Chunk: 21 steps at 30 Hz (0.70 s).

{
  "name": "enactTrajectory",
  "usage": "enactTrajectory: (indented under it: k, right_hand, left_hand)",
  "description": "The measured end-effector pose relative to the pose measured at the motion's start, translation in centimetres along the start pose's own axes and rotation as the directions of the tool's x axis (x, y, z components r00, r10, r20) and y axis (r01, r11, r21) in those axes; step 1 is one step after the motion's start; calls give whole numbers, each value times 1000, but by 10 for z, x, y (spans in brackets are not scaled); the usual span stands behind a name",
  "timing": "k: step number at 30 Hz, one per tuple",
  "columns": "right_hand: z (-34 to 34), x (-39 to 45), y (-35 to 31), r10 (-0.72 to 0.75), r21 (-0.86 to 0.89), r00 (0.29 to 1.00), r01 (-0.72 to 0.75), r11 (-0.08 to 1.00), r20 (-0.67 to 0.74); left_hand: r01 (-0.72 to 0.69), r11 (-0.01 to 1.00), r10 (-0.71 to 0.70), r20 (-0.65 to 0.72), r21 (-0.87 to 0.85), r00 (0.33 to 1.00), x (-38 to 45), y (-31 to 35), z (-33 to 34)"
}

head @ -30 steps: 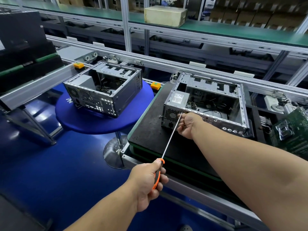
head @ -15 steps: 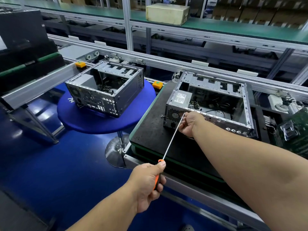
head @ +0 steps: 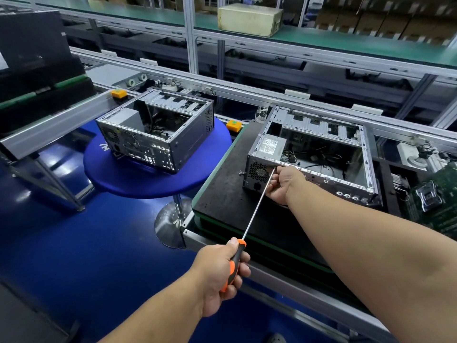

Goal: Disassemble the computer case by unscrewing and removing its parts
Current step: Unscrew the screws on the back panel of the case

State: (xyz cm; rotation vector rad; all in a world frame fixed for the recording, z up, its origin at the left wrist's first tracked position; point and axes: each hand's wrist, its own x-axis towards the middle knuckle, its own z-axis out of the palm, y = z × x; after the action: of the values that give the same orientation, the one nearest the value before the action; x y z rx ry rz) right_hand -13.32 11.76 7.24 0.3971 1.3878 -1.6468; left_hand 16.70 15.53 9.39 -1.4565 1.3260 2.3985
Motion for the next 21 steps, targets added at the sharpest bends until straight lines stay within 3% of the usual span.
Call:
enactTrajectory:
  k: [10,17,21]
  right_hand:
    - [10,-6,5,-29,-32,1000,29,999,3]
    - [-5,-3,19,-102,-20,976,100,995,-194]
    - [-19,-11,39,-125,51,992,123,991,29]
  left_hand:
    - [-31,998,33,-41,49,999,6,-3,-14]
    - [-118,983,131,-93,139,987,8,-9,-38]
    - [-190,972,207,-122,136,971,12,-10,-40]
